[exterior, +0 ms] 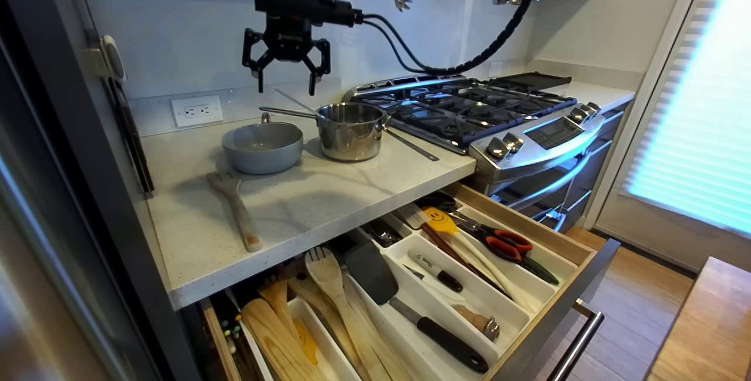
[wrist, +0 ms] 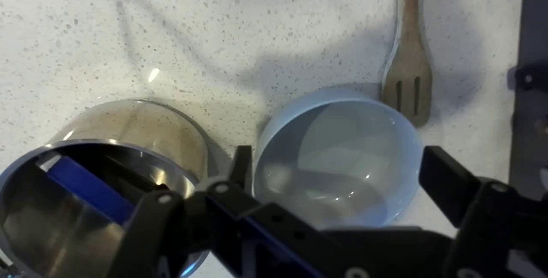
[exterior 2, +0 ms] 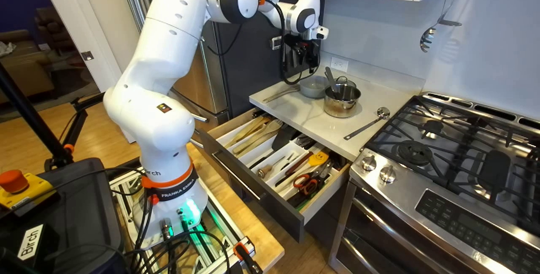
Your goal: Move the grey bowl to the left
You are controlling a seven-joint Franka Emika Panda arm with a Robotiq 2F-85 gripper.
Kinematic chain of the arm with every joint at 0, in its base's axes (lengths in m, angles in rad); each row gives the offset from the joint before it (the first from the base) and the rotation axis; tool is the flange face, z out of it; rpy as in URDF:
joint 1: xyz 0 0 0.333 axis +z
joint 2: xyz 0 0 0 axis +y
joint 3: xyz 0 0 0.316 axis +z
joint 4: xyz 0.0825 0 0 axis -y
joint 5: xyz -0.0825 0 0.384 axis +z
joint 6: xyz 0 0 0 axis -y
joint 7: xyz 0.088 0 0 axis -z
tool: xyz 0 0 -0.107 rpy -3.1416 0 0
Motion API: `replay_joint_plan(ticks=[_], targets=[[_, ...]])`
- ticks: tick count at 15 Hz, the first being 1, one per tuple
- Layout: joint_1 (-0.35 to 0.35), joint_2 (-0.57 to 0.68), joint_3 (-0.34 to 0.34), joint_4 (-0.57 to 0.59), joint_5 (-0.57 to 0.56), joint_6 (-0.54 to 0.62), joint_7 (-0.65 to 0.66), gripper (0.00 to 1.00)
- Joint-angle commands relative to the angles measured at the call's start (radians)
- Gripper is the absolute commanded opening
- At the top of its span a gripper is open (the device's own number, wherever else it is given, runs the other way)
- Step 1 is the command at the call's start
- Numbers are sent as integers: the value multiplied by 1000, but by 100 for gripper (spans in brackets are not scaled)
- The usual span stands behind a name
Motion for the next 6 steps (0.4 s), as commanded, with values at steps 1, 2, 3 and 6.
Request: replay_joint_plan(ticks=[1,2,3,6], targets=[[-52,-194,66,-242,24,-15,-201,100],[-62,-236,79,-291,25,-21,-256,100],[-68,-277,87,-338,19,-31,-306,100],[-72,-403,82,-487,-1,8,-337,100]])
